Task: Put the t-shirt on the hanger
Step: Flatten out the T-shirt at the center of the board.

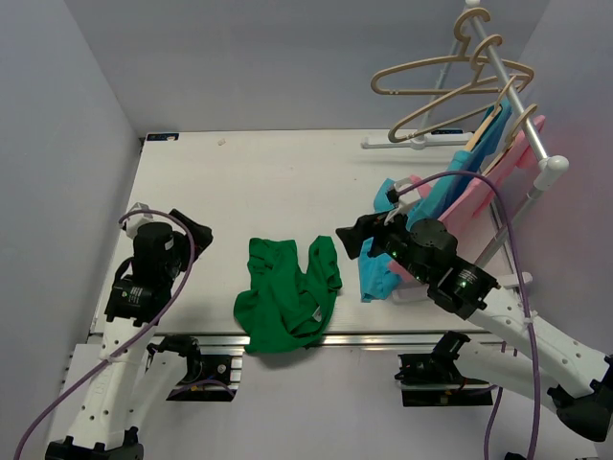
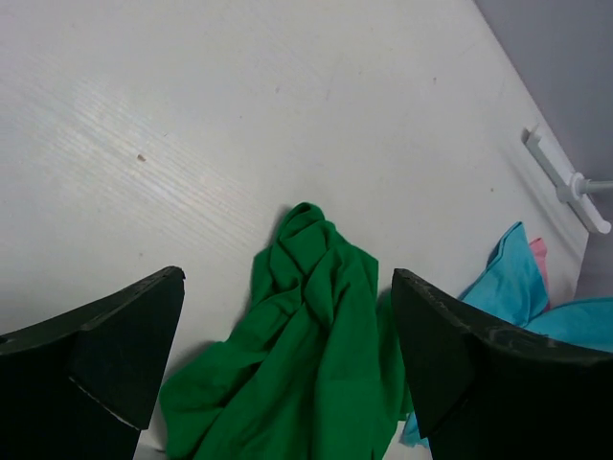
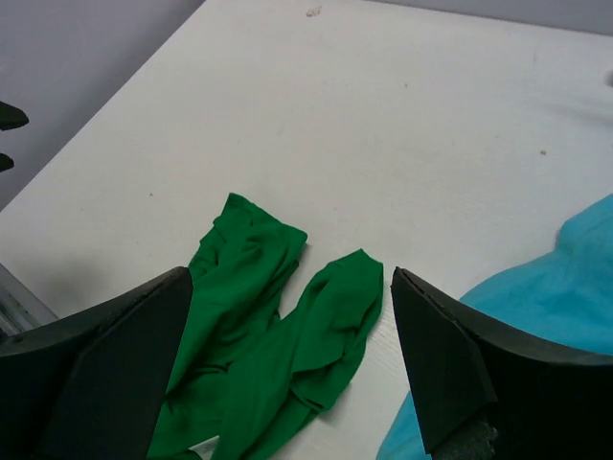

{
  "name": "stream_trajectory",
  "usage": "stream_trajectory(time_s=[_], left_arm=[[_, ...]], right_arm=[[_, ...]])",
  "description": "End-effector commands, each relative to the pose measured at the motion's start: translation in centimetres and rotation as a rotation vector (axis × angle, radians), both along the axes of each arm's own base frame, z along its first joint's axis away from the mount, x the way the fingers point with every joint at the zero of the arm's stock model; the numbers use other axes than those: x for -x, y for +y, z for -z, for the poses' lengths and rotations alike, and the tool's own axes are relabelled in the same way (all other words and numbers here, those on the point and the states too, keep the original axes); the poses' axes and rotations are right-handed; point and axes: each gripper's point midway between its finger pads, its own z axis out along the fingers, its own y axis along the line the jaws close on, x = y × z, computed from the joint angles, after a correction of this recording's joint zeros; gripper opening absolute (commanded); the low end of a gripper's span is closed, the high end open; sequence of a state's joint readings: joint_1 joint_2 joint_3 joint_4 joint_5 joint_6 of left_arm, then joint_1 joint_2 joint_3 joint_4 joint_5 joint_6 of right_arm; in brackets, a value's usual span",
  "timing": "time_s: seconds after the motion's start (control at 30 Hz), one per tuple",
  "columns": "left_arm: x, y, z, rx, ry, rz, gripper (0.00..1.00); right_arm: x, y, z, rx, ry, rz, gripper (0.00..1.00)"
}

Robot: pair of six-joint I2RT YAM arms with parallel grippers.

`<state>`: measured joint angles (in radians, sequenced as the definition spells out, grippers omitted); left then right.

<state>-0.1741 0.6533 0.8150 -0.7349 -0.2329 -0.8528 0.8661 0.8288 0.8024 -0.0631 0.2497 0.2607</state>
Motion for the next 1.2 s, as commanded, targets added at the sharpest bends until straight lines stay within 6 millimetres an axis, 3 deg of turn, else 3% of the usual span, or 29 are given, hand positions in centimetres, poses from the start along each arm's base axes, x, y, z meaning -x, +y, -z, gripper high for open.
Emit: stream_trajectory(time_s=[0.0,0.1,0.2,0.23,0.27,0.33,0.37,0.4,0.47,0.5,0.6,0.83,0.87,0.93,0.97,1.0,1.03,1.07,1.1,1.17], left_arm=[[1.5,0.0,1.0,-0.002,0.073,0.006,0.98],[2.4,-1.0,3.1,0.017,0.135,0.069,0.98],[3.7,-2.8,7.6,0.075,0.256,0.146,0.98],[3.6,-3.5,8.6,0.098,0.271,0.178,0.98],[4.5,-4.3,11.1,0.125,0.333,0.22,0.98],[5.0,-5.9,13.2,0.181,0.385,0.296,0.98],[5.8,-6.1,15.1,0.189,0.433,0.307,0.98],[5.8,-6.4,15.6,0.193,0.434,0.326,0.98],[6.7,-6.3,17.5,0.19,0.495,0.331,0.98],[6.7,-6.5,17.9,0.184,0.499,0.339,0.98],[7.3,-7.0,19.3,0.181,0.52,0.368,0.98],[7.1,-10.3,20.7,0.171,0.525,0.467,0.98],[6.9,-10.5,21.0,0.152,0.533,0.462,0.97],[6.7,-11.2,21.5,0.13,0.578,0.481,0.85],[6.6,-11.4,21.6,0.121,0.593,0.485,0.72],[6.6,-11.1,21.9,0.105,0.613,0.471,0.37],[6.0,-11.1,21.7,0.094,0.616,0.463,0.18],[5.7,-10.9,21.5,0.079,0.616,0.449,0.0],[5.3,-10.4,21.2,0.051,0.614,0.425,0.0],[3.0,-10.4,18.5,0.03,0.525,0.397,0.0]], right_arm=[[0.2,-0.3,2.1,0.02,0.067,0.022,0.89],[0.7,0.3,4.0,0.031,0.14,0.0,0.89],[1.7,1.3,5.9,0.076,0.235,-0.062,0.89],[1.7,1.7,7.0,0.105,0.276,-0.068,0.89],[1.7,2.2,7.0,0.093,0.309,-0.069,0.89],[1.5,2.9,9.5,0.146,0.384,-0.068,0.89],[1.3,3.2,10.0,0.141,0.417,-0.047,0.89],[1.0,3.2,12.1,0.194,0.467,-0.016,0.89],[0.4,3.3,13.2,0.225,0.508,0.044,0.89],[-0.1,2.7,15.0,0.287,0.531,0.109,0.89],[-1.2,2.8,16.9,0.323,0.562,0.189,0.89],[-2.0,5.1,19.5,0.296,0.618,0.195,0.78],[-2.0,5.0,19.8,0.303,0.625,0.203,0.71],[-2.3,4.8,20.8,0.327,0.631,0.23,0.59],[-2.7,4.6,21.0,0.336,0.624,0.252,0.42],[-2.8,4.5,21.2,0.348,0.625,0.262,0.36],[-3.1,4.6,20.8,0.35,0.612,0.264,0.28],[-3.6,4.3,20.3,0.356,0.59,0.288,0.15],[-3.9,4.2,19.8,0.36,0.573,0.295,0.02],[-5.5,4.2,17.3,0.351,0.496,0.331,0.0]])
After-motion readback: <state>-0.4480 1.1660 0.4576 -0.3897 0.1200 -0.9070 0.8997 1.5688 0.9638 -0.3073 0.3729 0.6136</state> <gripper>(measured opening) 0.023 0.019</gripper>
